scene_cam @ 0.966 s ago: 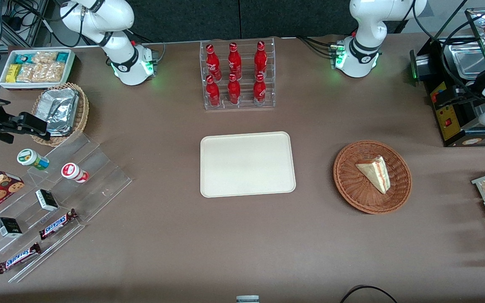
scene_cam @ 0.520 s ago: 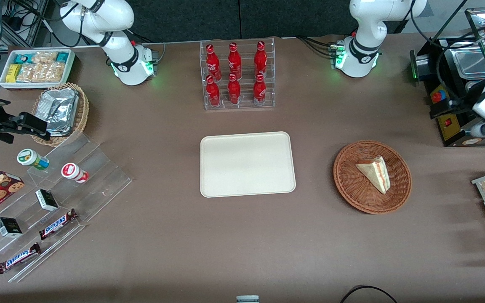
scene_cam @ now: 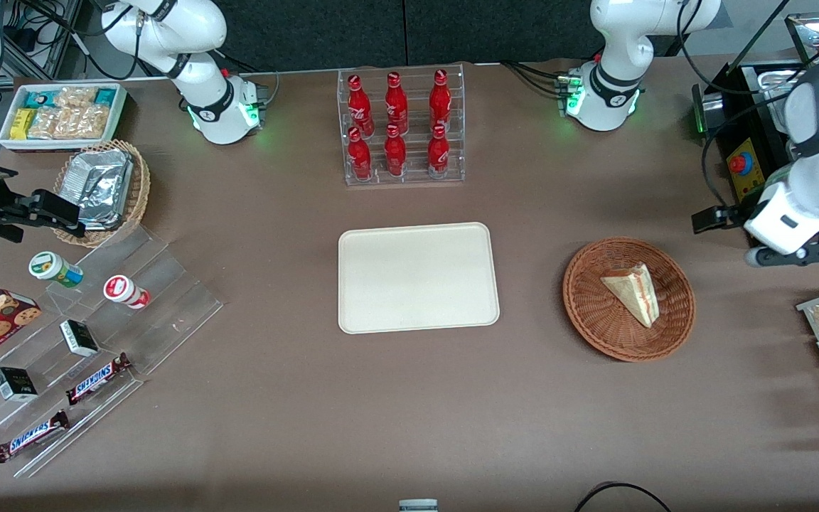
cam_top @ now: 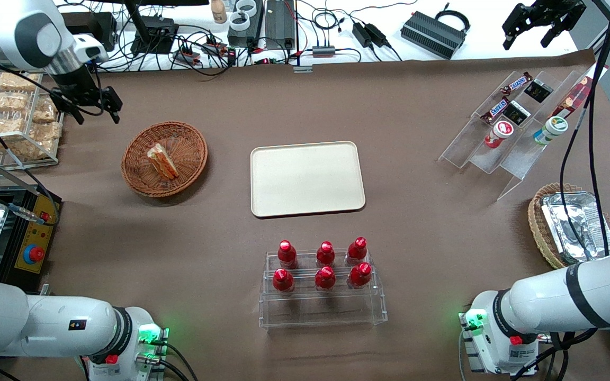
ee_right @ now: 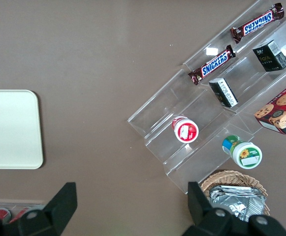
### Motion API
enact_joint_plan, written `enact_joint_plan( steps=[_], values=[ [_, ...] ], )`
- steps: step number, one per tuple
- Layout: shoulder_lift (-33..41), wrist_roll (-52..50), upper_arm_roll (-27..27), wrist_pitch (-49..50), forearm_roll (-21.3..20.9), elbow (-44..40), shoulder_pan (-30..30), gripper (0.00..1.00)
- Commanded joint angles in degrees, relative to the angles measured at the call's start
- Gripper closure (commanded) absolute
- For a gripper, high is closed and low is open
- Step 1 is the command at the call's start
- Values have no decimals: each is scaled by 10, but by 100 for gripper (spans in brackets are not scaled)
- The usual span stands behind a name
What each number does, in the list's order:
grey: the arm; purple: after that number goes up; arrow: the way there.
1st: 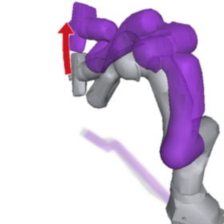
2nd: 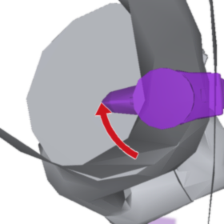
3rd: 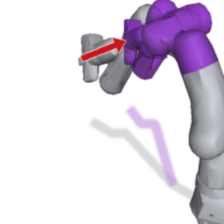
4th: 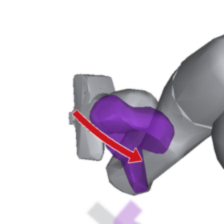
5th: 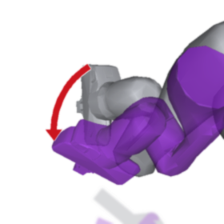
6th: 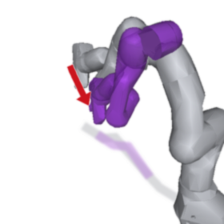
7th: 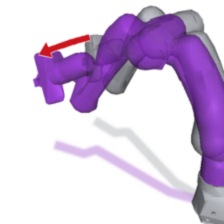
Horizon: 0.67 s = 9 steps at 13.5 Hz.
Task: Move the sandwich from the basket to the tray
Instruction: 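Move the left gripper from rest toward the wicker basket, then lower the open left gripper over the wrapped sandwich in the basket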
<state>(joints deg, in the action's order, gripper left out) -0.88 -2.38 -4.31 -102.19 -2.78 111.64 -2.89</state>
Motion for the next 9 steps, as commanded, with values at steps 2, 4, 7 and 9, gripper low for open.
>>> enact_joint_plan(
  steps=[2, 4, 7, 9],
  values=[
    [-8, -78, 6, -69, 1, 40, -4, 0],
    [-20, -135, 25, -92, 1, 42, -10, 0],
    [-38, -228, 47, -153, 1, 60, -11, 0],
    [-52, -279, 57, -194, 1, 76, -11, 0]
  ],
)
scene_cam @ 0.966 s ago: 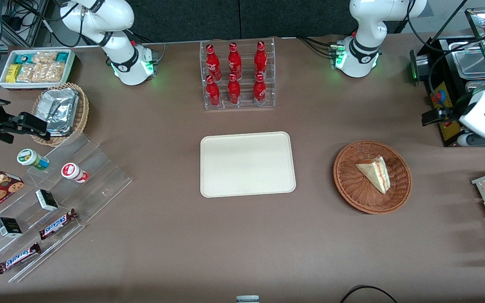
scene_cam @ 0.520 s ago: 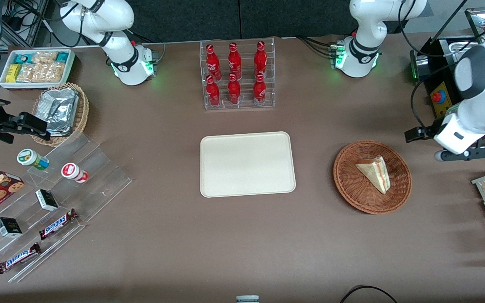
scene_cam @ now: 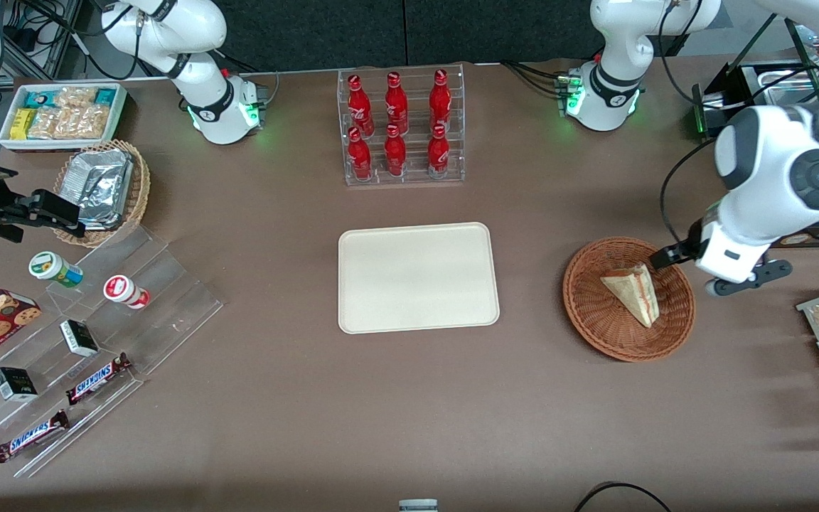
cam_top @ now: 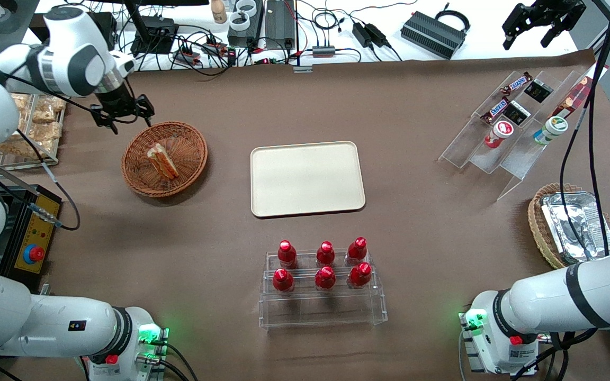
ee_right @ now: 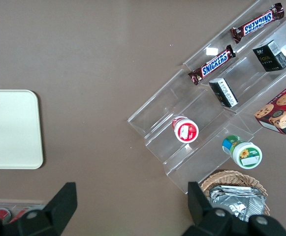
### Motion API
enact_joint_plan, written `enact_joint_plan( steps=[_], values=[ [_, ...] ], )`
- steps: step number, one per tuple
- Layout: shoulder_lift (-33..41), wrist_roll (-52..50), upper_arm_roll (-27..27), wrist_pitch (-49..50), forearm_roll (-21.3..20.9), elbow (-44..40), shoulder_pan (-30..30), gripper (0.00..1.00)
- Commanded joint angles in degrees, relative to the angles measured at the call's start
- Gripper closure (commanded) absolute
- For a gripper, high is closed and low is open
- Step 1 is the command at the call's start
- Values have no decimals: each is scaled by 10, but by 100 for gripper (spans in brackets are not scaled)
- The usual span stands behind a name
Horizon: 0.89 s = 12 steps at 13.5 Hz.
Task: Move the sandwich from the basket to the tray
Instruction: 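Lower the open left gripper over the wrapped sandwich in the basket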
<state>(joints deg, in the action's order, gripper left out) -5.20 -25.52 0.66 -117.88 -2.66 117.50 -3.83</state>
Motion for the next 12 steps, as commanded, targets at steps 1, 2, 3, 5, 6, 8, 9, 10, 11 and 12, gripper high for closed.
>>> enact_joint_plan(
  steps=[1, 2, 3, 5, 6, 8, 9, 10, 11, 12],
  values=[
    [-10, -66, 7, -60, -1, 29, -1, 0],
    [-11, -70, 7, -80, -1, 41, -1, 0],
    [-13, -71, 7, -98, -1, 53, -1, 0],
    [-17, -72, 7, -128, -6, 76, -1, 0],
    [-20, -73, 7, -142, -6, 83, 1, 0],
    [-28, -79, 7, -150, -6, 84, 1, 0],
    [-31, -79, 7, -153, -6, 84, 2, 0],
    [-34, -79, 7, -158, -6, 86, 2, 0],
    [-38, -80, 7, -167, -5, 91, 3, 0],
    [-42, -80, 7, -179, -2, 95, 4, 0]
  ],
)
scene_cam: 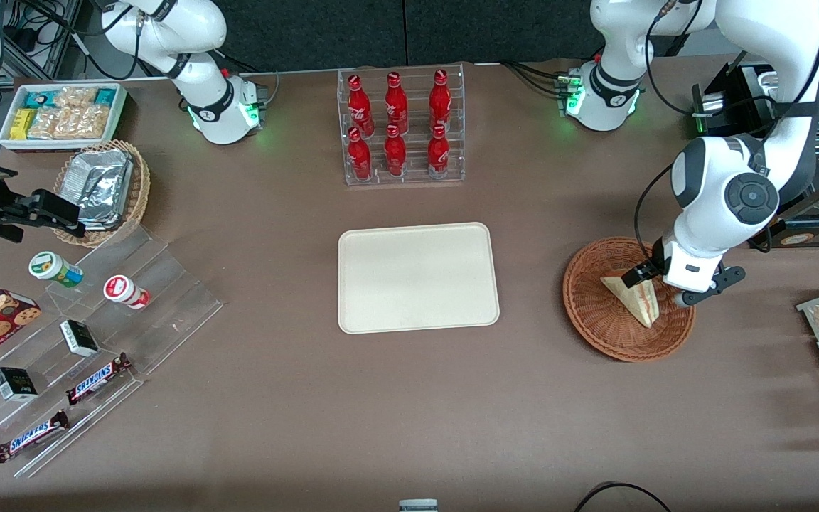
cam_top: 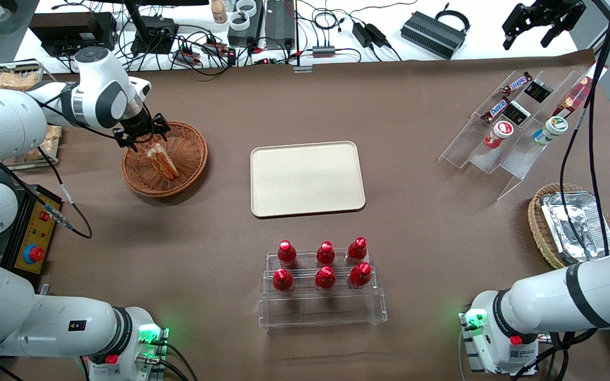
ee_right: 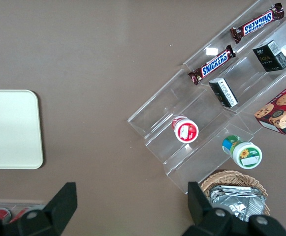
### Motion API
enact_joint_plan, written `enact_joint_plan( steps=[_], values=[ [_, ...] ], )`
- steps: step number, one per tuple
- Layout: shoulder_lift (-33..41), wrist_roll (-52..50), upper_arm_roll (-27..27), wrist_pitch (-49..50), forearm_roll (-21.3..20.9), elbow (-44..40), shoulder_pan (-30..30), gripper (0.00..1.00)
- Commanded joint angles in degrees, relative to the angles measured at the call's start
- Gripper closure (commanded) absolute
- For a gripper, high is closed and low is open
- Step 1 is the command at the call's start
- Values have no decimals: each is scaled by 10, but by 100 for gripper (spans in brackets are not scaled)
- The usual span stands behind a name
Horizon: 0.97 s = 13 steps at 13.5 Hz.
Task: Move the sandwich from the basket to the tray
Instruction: 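Lower the open left gripper over the wrapped sandwich in the basket, then close the left gripper on the sandwich's wrapped edge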
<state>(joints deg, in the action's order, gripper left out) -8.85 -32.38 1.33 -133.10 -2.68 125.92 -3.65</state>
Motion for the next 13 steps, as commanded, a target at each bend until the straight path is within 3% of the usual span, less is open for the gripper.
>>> enact_joint_plan(
  steps=[1, 8, 9, 10, 11, 12, 13],
  values=[
    [-11, -12, 0, -39, 0, 13, 2, 0],
    [-41, -35, -1, -64, 22, 21, 6, 0],
    [-42, -35, -1, -64, 22, 21, 6, 8],
    [-44, -40, -1, -64, 28, 21, 7, 31],
    [-45, -46, -1, -64, 31, 21, 8, 85],
    [-45, -46, -1, -64, 31, 21, 8, 100],
    [-45, -48, -1, -63, 31, 21, 8, 100]
  ],
)
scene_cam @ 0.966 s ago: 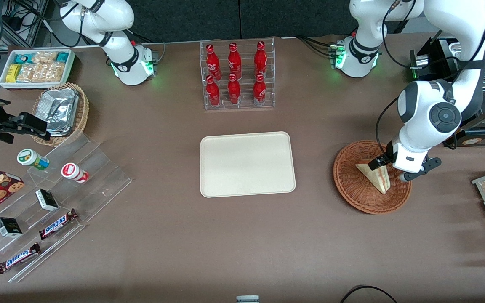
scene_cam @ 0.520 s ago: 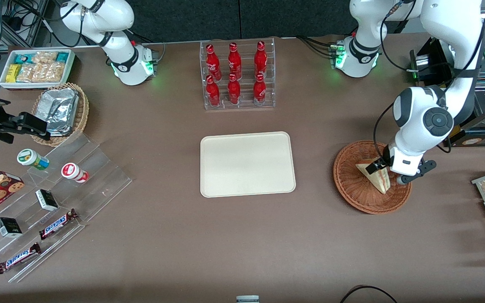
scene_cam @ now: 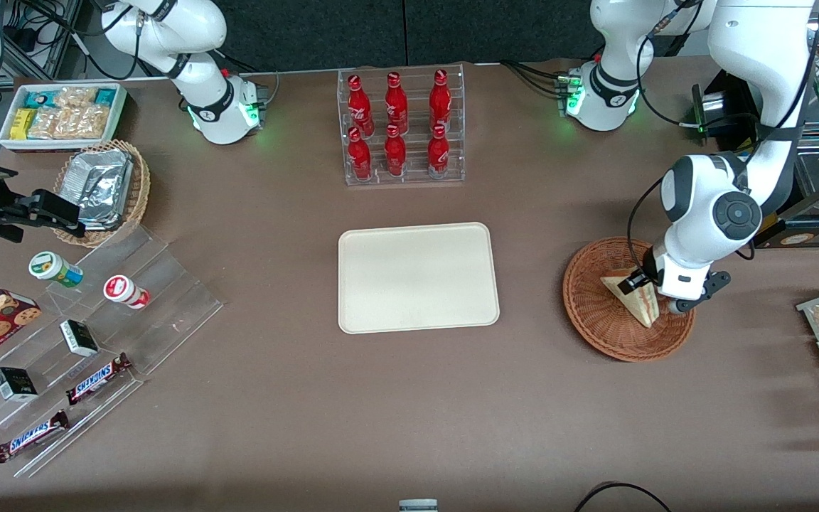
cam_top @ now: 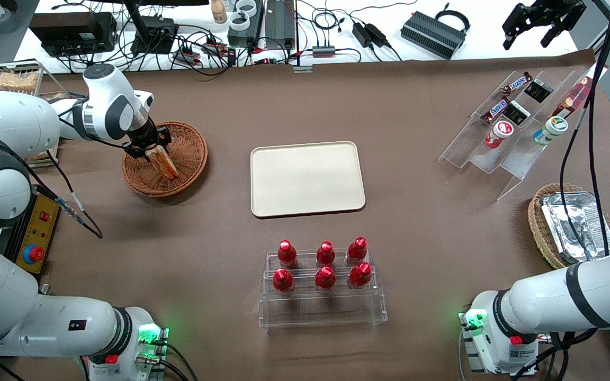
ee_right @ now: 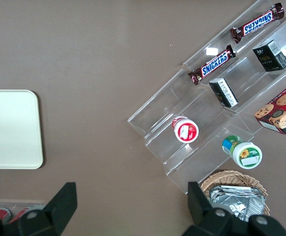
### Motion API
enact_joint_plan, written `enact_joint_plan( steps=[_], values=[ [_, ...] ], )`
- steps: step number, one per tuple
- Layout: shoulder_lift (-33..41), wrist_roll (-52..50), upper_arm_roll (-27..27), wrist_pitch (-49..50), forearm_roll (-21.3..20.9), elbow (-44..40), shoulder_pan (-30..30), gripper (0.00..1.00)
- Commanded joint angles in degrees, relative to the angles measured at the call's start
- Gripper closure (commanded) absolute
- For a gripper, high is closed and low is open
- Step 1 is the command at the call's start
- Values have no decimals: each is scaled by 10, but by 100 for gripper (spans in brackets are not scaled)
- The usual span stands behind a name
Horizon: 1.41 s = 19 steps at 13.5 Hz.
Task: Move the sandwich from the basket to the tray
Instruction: 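Close the left gripper on the sandwich's wrapped edge, then lift the sandwich and carry it with the left gripper to the tray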
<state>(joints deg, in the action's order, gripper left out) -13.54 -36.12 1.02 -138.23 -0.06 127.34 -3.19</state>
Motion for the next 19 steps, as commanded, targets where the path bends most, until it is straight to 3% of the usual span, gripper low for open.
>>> enact_joint_plan(
  steps=[1, 9, 14, 19],
  values=[
    [2, -11, 2, -11, 5, 6, 4, 100],
    [17, -2, 5, 119, -4, -64, -6, 100],
    [31, 20, 8, 214, -5, -133, -75, 100],
    [19, 50, 11, 209, 3, -154, -188, 100]
  ],
)
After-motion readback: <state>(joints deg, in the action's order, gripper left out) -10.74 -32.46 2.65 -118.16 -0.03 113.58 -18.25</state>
